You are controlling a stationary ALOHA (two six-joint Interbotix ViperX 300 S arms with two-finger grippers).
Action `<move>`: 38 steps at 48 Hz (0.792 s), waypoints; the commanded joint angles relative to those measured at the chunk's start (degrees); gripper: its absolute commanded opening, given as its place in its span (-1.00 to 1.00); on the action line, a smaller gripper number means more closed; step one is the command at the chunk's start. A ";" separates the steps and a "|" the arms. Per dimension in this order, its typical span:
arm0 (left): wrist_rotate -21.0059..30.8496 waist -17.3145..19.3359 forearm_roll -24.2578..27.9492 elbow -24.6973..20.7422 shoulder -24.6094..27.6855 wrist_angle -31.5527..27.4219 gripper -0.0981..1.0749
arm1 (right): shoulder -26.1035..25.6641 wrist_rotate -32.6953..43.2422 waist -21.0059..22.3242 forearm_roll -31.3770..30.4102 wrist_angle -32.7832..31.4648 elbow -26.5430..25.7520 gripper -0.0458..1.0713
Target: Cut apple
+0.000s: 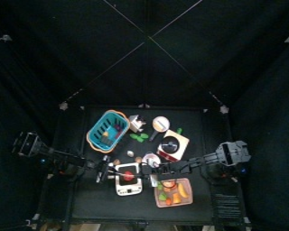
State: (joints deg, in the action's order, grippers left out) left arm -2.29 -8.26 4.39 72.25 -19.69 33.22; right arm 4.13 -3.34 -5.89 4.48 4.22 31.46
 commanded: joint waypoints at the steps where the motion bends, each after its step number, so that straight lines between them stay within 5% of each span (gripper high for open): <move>1: -0.09 1.05 0.53 -2.46 0.00 0.35 -0.19 | -1.58 -0.35 1.32 -0.09 0.79 -1.49 -0.10; 38: -0.09 1.67 2.46 -2.55 -0.97 0.35 -0.19 | -1.32 -0.26 1.49 -1.49 0.44 -1.76 -0.10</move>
State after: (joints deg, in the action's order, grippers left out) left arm -2.20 -7.21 6.33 72.25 -20.04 33.22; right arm 4.75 -3.34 -5.54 3.25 4.13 31.46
